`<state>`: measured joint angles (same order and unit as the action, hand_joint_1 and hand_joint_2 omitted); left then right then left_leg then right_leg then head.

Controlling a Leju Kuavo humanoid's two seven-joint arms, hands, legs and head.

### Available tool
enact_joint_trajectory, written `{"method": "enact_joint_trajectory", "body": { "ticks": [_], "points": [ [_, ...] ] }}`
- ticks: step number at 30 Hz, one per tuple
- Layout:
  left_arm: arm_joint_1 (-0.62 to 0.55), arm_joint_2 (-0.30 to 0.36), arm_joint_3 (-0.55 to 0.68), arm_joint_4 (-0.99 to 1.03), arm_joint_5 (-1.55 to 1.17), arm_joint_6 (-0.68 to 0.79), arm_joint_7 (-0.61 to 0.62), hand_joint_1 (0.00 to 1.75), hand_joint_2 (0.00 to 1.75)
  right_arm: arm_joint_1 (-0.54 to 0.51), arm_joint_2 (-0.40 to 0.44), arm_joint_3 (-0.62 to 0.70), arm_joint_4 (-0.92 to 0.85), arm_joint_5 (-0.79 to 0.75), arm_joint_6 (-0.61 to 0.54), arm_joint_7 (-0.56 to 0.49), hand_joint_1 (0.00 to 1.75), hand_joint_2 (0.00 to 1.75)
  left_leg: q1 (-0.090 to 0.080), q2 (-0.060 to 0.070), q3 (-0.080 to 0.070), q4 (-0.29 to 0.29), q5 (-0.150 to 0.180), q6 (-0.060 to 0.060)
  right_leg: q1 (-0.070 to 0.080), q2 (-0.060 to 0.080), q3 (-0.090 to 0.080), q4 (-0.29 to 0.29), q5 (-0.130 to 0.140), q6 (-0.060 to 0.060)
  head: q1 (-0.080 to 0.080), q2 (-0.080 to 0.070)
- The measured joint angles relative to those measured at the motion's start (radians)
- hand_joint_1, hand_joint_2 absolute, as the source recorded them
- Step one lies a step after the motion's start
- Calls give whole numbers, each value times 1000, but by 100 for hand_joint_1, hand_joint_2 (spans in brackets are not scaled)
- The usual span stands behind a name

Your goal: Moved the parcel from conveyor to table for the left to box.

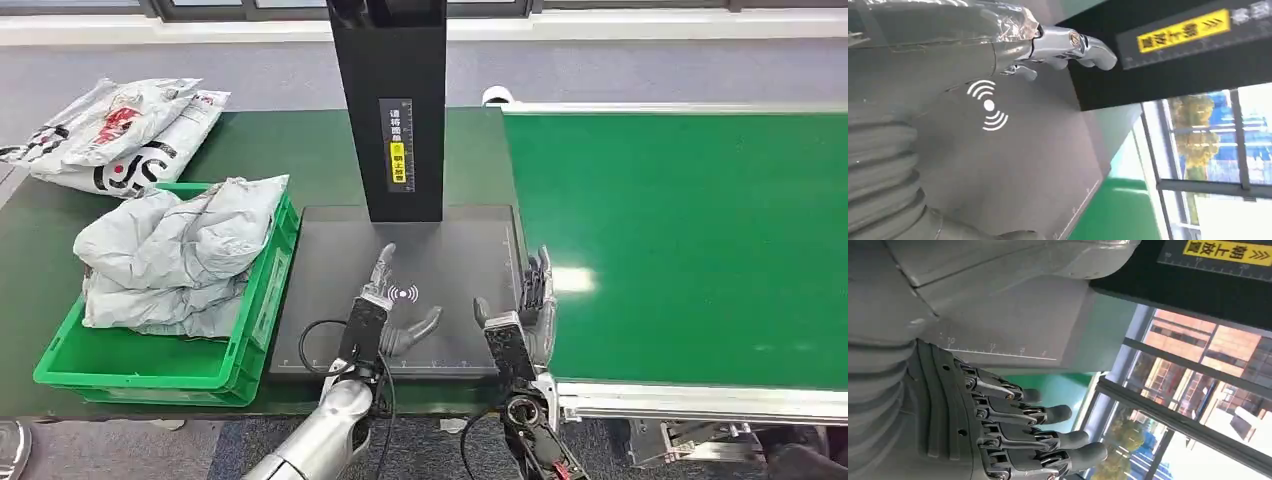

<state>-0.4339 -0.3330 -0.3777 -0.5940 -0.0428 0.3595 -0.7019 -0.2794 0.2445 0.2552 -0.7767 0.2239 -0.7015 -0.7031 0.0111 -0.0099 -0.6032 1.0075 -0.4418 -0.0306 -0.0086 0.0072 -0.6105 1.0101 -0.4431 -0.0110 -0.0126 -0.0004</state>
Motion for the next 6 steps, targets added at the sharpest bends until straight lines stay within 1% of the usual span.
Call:
{"method": "enact_joint_trajectory", "body": {
  "ticks": [2, 6],
  "points": [
    [1, 5, 0, 2, 25, -34, 0, 0, 175, -2, 0, -15, 9, 19, 0, 0, 0, 175, 0, 0, 0, 0, 0, 0, 0, 0, 0, 0, 0, 0, 0, 0],
    [7, 8, 0, 3, 22, -42, 0, 0, 175, -7, 0, -32, 26, 25, 0, 0, 0, 175, 0, 0, 0, 0, 0, 0, 0, 0, 0, 0, 0, 0, 0, 0]
  ]
}}
